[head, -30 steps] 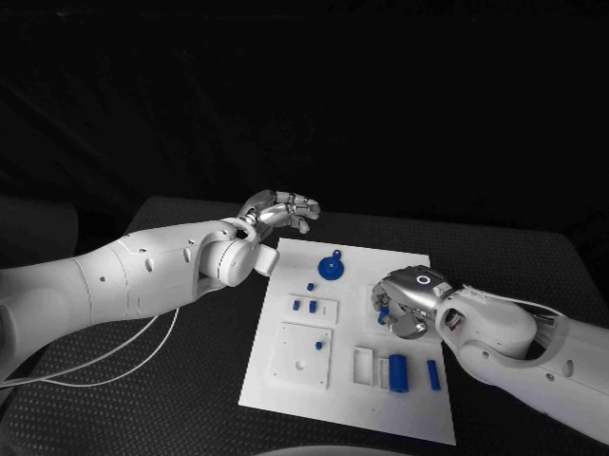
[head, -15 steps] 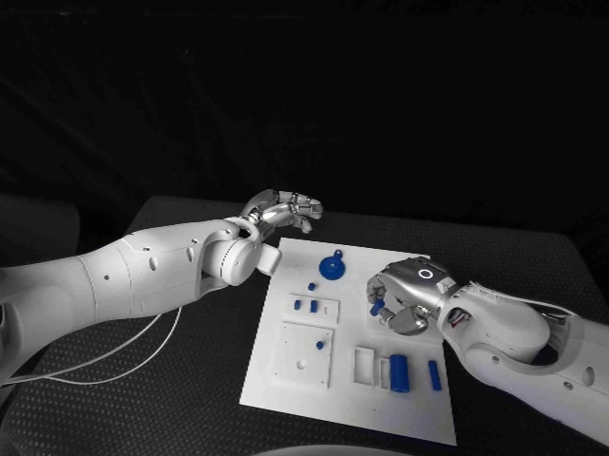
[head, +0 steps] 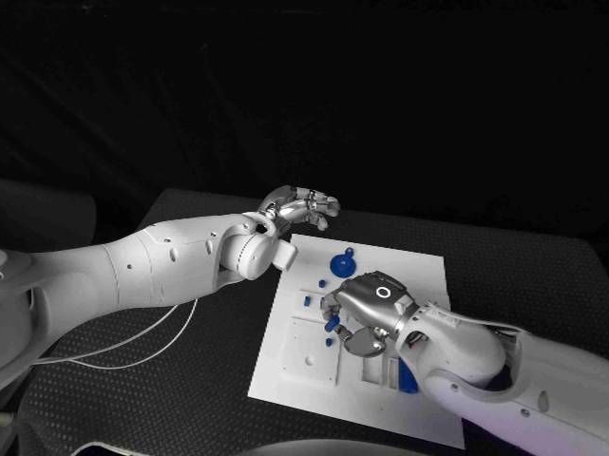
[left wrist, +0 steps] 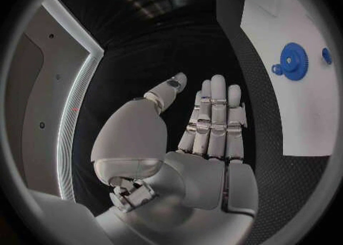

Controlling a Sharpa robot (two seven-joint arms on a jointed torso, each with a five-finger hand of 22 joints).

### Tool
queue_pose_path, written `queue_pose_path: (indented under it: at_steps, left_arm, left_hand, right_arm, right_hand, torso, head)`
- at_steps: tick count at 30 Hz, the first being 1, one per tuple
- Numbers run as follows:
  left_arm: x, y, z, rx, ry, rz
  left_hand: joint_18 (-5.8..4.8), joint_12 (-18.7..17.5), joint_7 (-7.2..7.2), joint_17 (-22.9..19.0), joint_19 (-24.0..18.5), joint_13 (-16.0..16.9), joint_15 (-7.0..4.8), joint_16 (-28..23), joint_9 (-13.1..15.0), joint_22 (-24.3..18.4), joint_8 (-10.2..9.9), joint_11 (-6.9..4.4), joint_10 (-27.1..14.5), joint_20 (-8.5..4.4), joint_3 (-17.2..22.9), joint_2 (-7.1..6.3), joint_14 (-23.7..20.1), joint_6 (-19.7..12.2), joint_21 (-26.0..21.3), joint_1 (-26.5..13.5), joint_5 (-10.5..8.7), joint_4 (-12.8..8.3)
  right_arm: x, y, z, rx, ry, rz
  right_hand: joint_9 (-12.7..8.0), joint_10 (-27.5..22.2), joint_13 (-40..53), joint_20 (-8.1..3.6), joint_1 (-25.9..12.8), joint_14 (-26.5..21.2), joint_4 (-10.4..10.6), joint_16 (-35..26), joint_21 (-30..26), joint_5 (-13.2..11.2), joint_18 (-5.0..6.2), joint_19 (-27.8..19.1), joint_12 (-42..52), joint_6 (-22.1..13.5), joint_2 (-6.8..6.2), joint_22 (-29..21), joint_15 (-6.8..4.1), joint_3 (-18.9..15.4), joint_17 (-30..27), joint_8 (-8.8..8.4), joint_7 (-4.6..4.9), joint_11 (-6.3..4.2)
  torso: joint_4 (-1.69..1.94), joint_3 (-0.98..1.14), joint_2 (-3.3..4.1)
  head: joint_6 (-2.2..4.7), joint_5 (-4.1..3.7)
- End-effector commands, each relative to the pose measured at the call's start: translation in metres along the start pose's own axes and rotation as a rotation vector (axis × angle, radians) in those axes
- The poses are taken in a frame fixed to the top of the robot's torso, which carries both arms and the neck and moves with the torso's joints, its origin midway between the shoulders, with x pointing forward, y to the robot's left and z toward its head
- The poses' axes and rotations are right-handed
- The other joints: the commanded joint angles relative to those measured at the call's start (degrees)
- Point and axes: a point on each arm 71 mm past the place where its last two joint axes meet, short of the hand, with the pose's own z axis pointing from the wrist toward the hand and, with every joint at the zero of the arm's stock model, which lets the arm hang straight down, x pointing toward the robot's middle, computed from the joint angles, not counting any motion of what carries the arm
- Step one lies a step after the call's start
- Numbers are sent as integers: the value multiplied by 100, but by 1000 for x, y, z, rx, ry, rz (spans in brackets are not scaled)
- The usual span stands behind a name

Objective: Assemble the parts on the task board

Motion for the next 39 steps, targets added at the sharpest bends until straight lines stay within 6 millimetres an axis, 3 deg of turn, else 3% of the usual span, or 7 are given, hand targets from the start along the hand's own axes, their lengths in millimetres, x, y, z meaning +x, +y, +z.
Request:
queue_pose_path:
  at_steps: [1, 7, 12, 20, 39]
  left_arm:
    - [4, -2, 1, 9, 12, -11]
    - [8, -2, 3, 10, 19, -14]
    - [11, -2, 3, 10, 28, -17]
    - [12, -2, 3, 10, 31, -18]
    - [10, -2, 2, 7, 31, -18]
  left_hand:
    - [111, -30, 9, 9, 52, -7, 14, -36, -5, 9, 20, 17, -31, -38, -1, 9, 27, -46, -38, -55, -23, 48]
    - [111, -30, 8, 12, 52, -7, 14, -39, -4, 11, 23, 16, -30, -38, -2, 8, 27, -46, -40, -56, -24, 49]
    - [111, -30, 8, 15, 53, -6, 14, -41, -4, 12, 25, 16, -30, -38, -2, 8, 27, -46, -41, -56, -24, 50]
    - [111, -30, 8, 18, 53, -6, 14, -44, -4, 13, 27, 16, -30, -38, -3, 8, 26, -49, -44, -56, -25, 52]
    - [110, -32, 10, 27, 53, -7, 15, -52, -5, 17, 29, 17, -31, -37, -6, 7, 26, -58, -49, -61, -27, 58]
  right_arm:
    - [8, 12, 3, -43, -8, -15]
    - [29, 29, 7, -73, 28, 5]
    - [40, 36, 8, -87, 45, 5]
    - [49, 39, 11, -88, 61, -3]
    - [55, 33, 10, -72, 100, -34]
  right_hand:
    - [9, 302, 225, -31, 3, -42, -18, 31, 24, 13, 221, 5, 33, 24, 50, 125, -36, 30, 8, 15, -2, -53]
    - [12, 302, 228, -32, 3, -45, -19, 37, 28, 12, 221, 4, 31, 23, 50, 125, -35, 37, 10, 14, -2, -53]
    - [14, 301, 230, -32, 4, -48, -20, 42, 33, 13, 221, 2, 29, 22, 53, 124, -35, 43, 11, 13, -2, -53]
    - [17, 301, 234, -33, 5, -51, -24, 48, 38, 13, 221, -1, 27, 22, 52, 124, -35, 51, 12, 11, -2, -53]
    - [25, 304, 243, -34, 1, -56, -30, 64, 53, 12, 221, -5, 23, 23, 49, 124, -35, 66, 15, 9, -3, -53]
  torso:
    - [12, -8, -1]
    - [8, -14, -1]
    - [5, -7, 1]
    - [1, -3, 1]
    - [-4, -6, -1]
  head:
    - [-30, 66]
    - [-54, 127]
    - [-73, 170]
    - [-102, 214]
    - [-127, 211]
